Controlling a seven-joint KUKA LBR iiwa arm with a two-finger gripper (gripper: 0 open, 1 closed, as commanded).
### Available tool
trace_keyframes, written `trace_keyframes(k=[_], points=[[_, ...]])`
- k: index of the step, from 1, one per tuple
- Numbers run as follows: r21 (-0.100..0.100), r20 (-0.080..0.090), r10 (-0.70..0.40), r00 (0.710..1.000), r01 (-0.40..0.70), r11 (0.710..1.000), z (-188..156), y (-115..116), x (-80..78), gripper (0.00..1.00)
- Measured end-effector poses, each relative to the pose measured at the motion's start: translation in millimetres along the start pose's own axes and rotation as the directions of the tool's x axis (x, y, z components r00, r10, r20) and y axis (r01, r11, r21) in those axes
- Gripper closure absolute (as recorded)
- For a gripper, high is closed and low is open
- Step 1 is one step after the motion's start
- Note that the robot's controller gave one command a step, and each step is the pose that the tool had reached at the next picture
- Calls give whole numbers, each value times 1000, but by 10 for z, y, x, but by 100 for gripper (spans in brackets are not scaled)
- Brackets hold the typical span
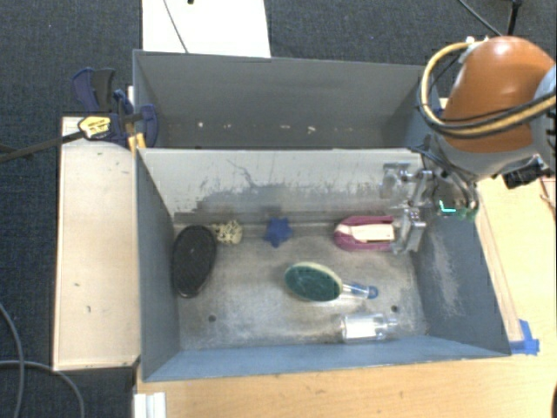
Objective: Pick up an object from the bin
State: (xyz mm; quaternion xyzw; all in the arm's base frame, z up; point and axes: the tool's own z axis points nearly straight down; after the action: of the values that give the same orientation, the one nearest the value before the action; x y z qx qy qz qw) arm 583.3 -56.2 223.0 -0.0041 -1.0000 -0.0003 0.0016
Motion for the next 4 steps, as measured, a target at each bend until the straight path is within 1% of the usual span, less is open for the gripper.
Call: trace_keyframes(k=[1, 2, 3, 4], points=[[-2, -3, 135, 991, -135, 991, 769, 508, 457, 0], [-2, -3, 180, 984, -180, 984, 1575, 1057, 554, 0], [-1, 5, 182, 983, -182, 983, 1532, 1018, 530, 100], [-3, 12, 156, 988, -156, 988, 386, 982, 615, 100]])
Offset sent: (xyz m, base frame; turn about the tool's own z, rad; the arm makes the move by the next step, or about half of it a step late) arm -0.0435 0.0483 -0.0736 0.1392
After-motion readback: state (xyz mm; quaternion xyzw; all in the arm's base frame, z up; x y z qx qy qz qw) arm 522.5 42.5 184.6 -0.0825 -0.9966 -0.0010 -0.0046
